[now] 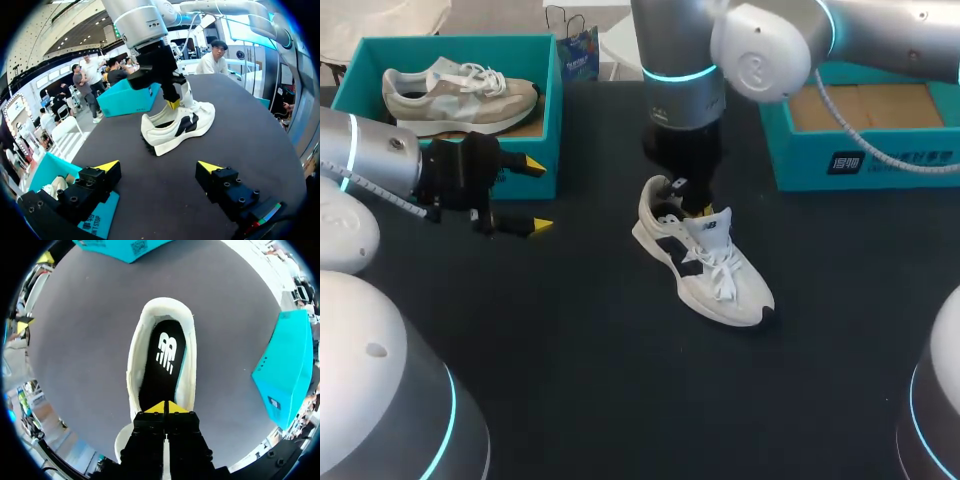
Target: Take the shoe out of the shoebox, open the shoe tongue, remove and reinsert the insole, then place the shoe into the shoebox
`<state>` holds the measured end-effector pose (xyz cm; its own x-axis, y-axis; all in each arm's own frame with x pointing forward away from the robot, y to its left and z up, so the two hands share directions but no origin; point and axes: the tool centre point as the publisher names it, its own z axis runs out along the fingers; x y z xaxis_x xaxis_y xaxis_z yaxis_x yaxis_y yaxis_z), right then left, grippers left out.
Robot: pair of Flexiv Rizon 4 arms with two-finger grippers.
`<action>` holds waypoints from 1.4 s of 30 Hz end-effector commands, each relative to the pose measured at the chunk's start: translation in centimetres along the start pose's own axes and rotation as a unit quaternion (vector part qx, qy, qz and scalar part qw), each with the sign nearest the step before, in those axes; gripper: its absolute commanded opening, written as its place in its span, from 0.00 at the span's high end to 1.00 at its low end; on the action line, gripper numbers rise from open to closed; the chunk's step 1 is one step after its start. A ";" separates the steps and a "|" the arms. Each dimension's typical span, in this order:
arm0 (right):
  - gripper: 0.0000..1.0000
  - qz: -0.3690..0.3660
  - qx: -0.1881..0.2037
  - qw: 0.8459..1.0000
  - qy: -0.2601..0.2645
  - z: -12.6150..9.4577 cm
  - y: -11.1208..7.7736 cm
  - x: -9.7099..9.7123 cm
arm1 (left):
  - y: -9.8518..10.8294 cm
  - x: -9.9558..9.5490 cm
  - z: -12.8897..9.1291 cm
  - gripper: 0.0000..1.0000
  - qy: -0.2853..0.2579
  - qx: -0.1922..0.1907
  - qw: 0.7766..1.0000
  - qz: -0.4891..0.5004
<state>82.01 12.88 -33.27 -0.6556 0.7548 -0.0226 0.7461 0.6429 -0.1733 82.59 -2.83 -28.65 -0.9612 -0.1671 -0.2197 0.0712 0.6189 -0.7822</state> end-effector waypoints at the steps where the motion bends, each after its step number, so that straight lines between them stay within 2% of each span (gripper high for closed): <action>1: 1.00 0.009 -0.002 1.000 0.011 1.2 0.3 -0.1 | 0.0 0.0 0.0 0.00 0.000 -0.002 1.000 0.000; 2: 0.94 0.011 -0.002 1.000 0.013 1.2 0.4 0.0 | 0.0 0.0 0.0 0.00 0.000 -0.002 1.000 0.000; 3: 0.56 0.018 -0.009 1.000 0.013 1.3 0.4 0.0 | 0.0 0.0 0.0 0.00 0.000 -0.002 1.000 0.000; 4: 0.00 0.020 -0.011 1.000 0.013 1.4 0.4 0.0 | 0.0 0.0 0.0 0.00 0.000 -0.002 1.000 0.000; 10: 0.00 0.023 -0.020 0.999 0.018 1.5 0.4 0.1 | 0.0 0.0 0.0 0.00 0.000 -0.002 1.000 0.000; 16: 0.00 -0.013 -0.036 0.999 0.034 0.8 0.9 0.8 | 0.0 0.0 0.0 0.00 0.000 -0.002 1.000 0.000; 21: 0.00 -0.020 -0.024 0.999 0.030 0.7 0.9 1.1 | 0.0 0.0 0.0 0.00 0.000 -0.002 1.000 0.000; 25: 0.00 -0.011 -0.014 0.999 0.035 1.7 0.4 0.9 | 0.0 0.0 0.0 0.00 0.000 -0.002 1.000 0.000; 32: 0.00 0.002 -0.021 0.999 0.033 2.1 0.2 0.8 | 0.0 0.0 0.0 0.00 0.000 -0.002 1.000 0.000; 42: 0.00 0.041 -0.025 0.999 0.009 0.4 -2.5 0.9 | 0.0 0.0 0.0 0.00 0.000 -0.002 1.000 0.000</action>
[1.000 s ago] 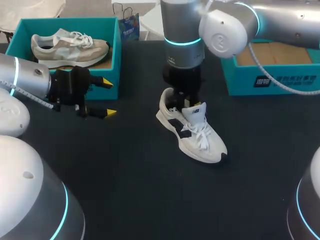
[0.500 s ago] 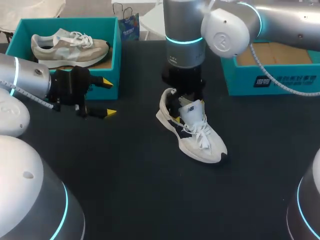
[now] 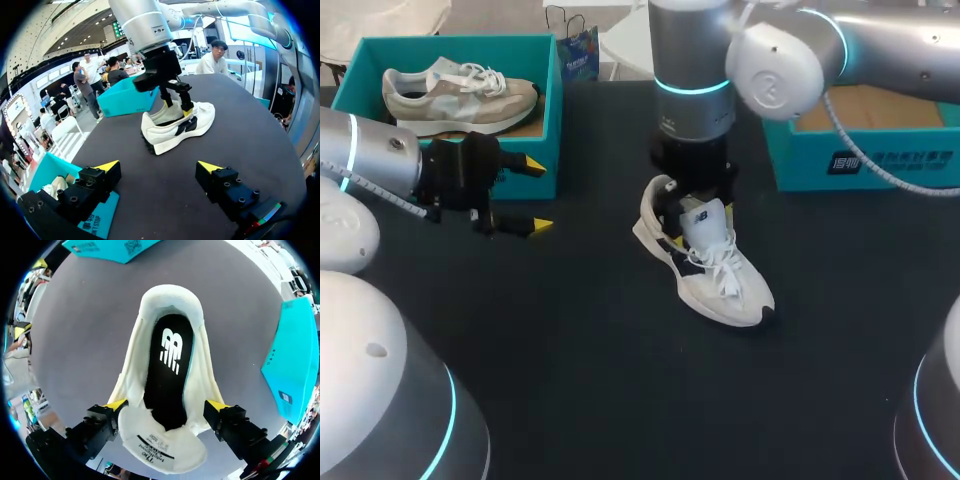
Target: Take the shoe out of the shoebox, open the shoe tongue, remove and reinsert the insole, then place the shoe into the shoebox
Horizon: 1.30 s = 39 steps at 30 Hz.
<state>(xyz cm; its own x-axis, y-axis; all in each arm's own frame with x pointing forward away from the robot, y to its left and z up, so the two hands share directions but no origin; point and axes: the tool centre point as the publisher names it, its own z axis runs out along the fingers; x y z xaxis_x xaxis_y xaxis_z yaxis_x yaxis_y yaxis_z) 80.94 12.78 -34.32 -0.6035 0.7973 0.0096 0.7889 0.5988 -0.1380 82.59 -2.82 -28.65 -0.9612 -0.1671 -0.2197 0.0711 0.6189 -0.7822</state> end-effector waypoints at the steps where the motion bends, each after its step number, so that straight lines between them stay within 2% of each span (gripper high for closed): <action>1: 0.00 0.013 -0.010 1.000 -0.012 -0.9 -2.0 0.2 | 0.0 0.0 0.0 0.00 0.000 -0.002 1.000 0.000; 12: 0.00 0.065 -0.020 0.997 -0.022 -1.7 -4.8 0.9 | 0.0 0.0 0.0 0.00 0.000 -0.002 1.000 0.000; 19: 0.00 0.075 -0.028 0.996 -0.029 -2.0 -5.3 0.9 | 0.0 0.0 0.0 0.00 0.000 -0.002 1.000 0.000; 20: 0.37 0.074 -0.030 0.996 -0.028 -2.0 -5.3 0.9 | 0.0 0.0 0.0 0.00 0.000 -0.002 1.000 0.000; 21: 0.52 0.073 -0.032 0.997 -0.025 -2.0 -5.2 0.9 | 0.0 0.0 0.0 0.00 0.000 -0.002 1.000 0.000; 23: 0.61 0.070 -0.032 0.997 -0.024 -2.1 -4.9 1.0 | 0.0 0.0 0.0 0.00 0.000 -0.002 1.000 0.000; 25: 0.75 0.068 -0.034 0.997 -0.021 -2.3 -4.7 1.2 | 0.0 0.0 0.0 0.00 0.000 -0.002 1.000 0.000; 31: 0.72 0.063 -0.040 0.997 -0.017 -2.7 -4.2 1.6 | 0.0 0.0 0.0 0.00 0.000 -0.002 1.000 0.000; 39: 0.76 0.015 -0.048 0.999 -0.011 -2.2 -1.1 0.3 | 0.0 0.0 0.0 0.00 0.000 -0.002 1.000 0.000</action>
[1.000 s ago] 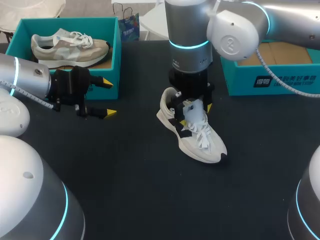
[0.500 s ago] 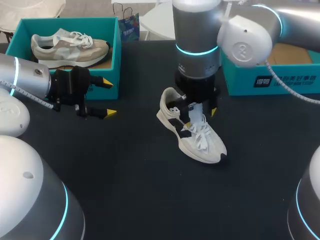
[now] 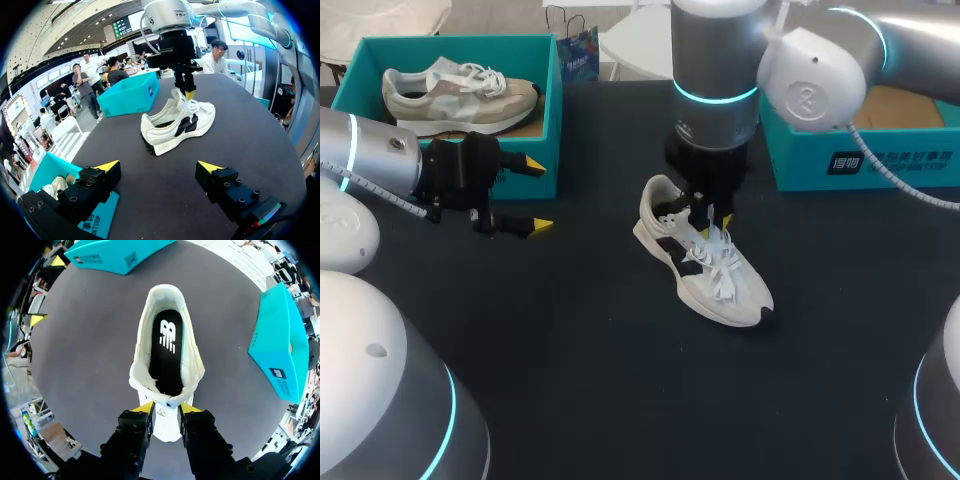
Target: Take the shoe out of the shoebox, open the shoe tongue, remove and reinsert the insole, then place the shoe into the shoebox
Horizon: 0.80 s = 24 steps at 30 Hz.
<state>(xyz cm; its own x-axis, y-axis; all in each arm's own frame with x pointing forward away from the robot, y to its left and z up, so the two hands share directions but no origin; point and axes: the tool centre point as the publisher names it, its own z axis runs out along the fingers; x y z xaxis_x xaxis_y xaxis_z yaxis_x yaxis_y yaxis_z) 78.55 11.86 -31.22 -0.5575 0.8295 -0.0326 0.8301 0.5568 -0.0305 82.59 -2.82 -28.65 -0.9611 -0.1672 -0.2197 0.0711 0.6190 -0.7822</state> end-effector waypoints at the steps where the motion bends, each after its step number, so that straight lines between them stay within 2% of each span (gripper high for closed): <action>1: 0.76 -0.017 0.005 1.000 0.009 0.7 1.8 -0.3 | 0.0 0.0 0.0 0.00 0.000 -0.002 1.000 0.000; 9: 0.77 -0.052 0.011 0.998 0.021 1.8 3.1 0.1 | 0.0 0.0 0.0 0.00 0.000 -0.002 1.000 0.000; 13: 0.75 -0.047 -0.006 0.999 -0.008 0.4 2.9 -0.2 | 0.0 0.0 0.0 0.00 0.000 -0.002 1.000 0.000; 16: 0.71 -0.058 -0.024 0.998 -0.015 0.3 3.7 -0.4 | 0.0 0.0 0.0 0.00 0.000 -0.002 1.000 0.000; 19: 0.69 -0.084 -0.030 0.996 0.010 1.9 5.0 -0.4 | 0.0 0.0 0.0 0.00 0.000 -0.002 1.000 0.000; 22: 0.67 -0.100 -0.025 0.994 0.025 2.9 5.2 -0.8 | 0.0 0.0 0.0 0.00 0.000 -0.002 1.000 0.000; 24: 0.62 -0.107 -0.032 0.994 0.019 1.8 5.3 -0.9 | 0.0 0.0 0.0 0.00 0.000 -0.002 1.000 0.000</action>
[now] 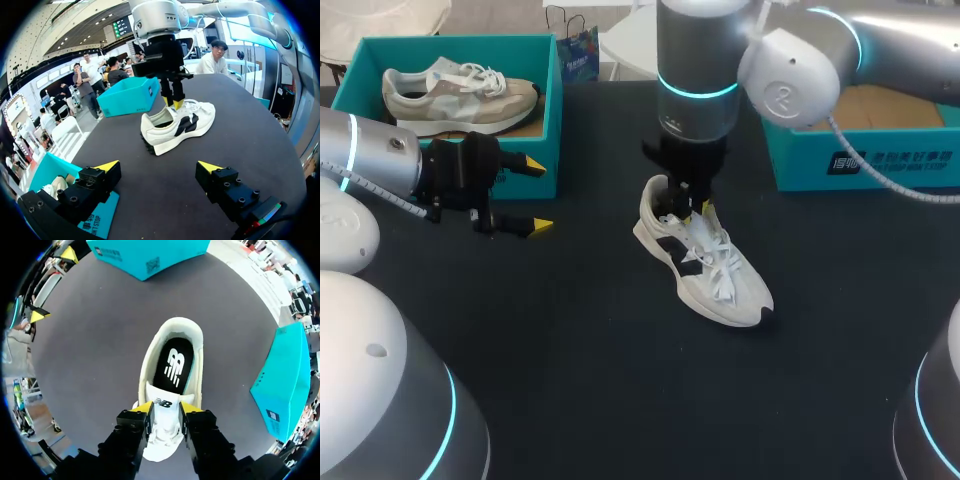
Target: Take the shoe out of the shoebox, open the shoe tongue, remove and reinsert the insole, then place the shoe into the shoebox
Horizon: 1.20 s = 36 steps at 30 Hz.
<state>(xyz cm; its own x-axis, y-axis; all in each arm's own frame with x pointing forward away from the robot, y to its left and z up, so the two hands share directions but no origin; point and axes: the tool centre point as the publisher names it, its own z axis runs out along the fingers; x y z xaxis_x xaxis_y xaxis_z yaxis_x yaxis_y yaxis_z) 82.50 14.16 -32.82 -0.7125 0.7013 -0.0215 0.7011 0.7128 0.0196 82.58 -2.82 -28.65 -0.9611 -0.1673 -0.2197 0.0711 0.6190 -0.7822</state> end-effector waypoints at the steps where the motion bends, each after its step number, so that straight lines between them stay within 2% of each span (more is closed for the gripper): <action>1: 0.60 -0.013 -0.022 1.000 0.005 -0.3 0.3 -1.1 | 0.0 0.0 0.0 0.00 0.000 -0.002 1.000 0.000; 4: 0.51 -0.080 -0.071 0.994 -0.023 -3.0 0.0 -2.2 | 0.0 0.0 0.0 0.00 0.000 -0.002 1.000 0.000; 6: 0.46 -0.145 -0.086 0.985 -0.037 -4.0 0.5 -2.1 | 0.0 0.0 0.0 0.00 0.000 -0.002 1.000 0.000; 7: 0.30 -0.195 -0.091 0.976 -0.042 -4.5 1.0 -2.1 | 0.0 0.0 0.0 0.00 0.000 -0.002 1.000 0.000; 8: 0.30 -0.195 -0.091 0.976 -0.042 -4.5 1.0 -2.1 | 0.0 0.0 0.0 0.00 0.000 -0.002 1.000 0.000; 9: 0.13 -0.296 -0.081 0.951 -0.041 -5.1 2.4 -1.6 | 0.0 0.0 0.0 0.00 0.000 -0.002 1.000 0.000; 10: 0.00 -0.359 -0.061 0.930 -0.047 -5.2 2.9 -1.7 | 0.0 0.0 0.0 0.00 0.000 -0.002 1.000 0.000; 28: 0.00 -0.359 -0.061 0.930 -0.047 -5.2 2.9 -1.7 | 0.0 0.0 0.0 0.00 0.000 -0.002 1.000 0.000; 31: 0.00 -0.395 -0.069 0.914 -0.064 -5.0 3.6 -1.8 | 0.0 0.0 0.0 0.00 0.000 -0.002 1.000 0.000; 32: 0.00 -0.412 -0.058 0.907 -0.070 -4.9 3.8 -1.9 | 0.0 0.0 0.0 0.00 0.000 -0.002 1.000 0.000; 35: 0.00 -0.490 -0.023 0.866 -0.096 -4.3 5.3 -2.1 | 0.0 0.0 0.0 0.00 0.000 -0.002 1.000 0.000; 36: 0.00 -0.503 -0.017 0.859 -0.100 -4.1 5.5 -2.0 | 0.0 0.0 0.0 0.00 0.000 -0.002 1.000 0.000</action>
<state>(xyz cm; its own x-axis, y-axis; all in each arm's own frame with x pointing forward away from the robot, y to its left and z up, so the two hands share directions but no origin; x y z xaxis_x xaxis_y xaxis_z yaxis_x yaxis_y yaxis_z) 86.90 15.15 -27.91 -0.9632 -0.1448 -0.2262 -0.1529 0.9881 0.0188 82.58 -2.83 -28.65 -0.9612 -0.1670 -0.2197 0.0712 0.6189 -0.7822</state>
